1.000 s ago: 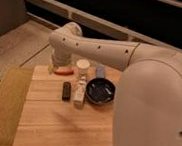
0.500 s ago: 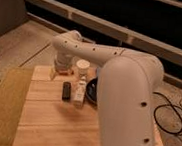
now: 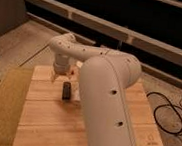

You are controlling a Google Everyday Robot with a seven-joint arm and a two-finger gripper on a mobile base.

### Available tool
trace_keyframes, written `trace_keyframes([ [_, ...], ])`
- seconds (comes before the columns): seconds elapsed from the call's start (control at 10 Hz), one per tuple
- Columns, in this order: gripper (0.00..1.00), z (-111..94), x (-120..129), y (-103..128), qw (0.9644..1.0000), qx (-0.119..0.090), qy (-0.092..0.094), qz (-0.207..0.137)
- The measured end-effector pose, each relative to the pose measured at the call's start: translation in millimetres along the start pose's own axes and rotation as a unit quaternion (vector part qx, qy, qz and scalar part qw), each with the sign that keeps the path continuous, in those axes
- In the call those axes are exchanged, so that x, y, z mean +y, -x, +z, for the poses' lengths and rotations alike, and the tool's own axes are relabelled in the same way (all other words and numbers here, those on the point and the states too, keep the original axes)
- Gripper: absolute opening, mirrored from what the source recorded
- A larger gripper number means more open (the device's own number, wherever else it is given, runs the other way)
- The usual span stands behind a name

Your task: Place the eraser in the ceramic cup

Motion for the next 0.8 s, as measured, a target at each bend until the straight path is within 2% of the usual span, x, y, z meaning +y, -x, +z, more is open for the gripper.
trace_keyframes([
  [0.3, 0.65, 17, -9, 0, 0.999, 0.027, -0.016, 0.032],
  [0.8, 0.65, 40, -27, -6, 0.9944, 0.073, -0.034, 0.069],
])
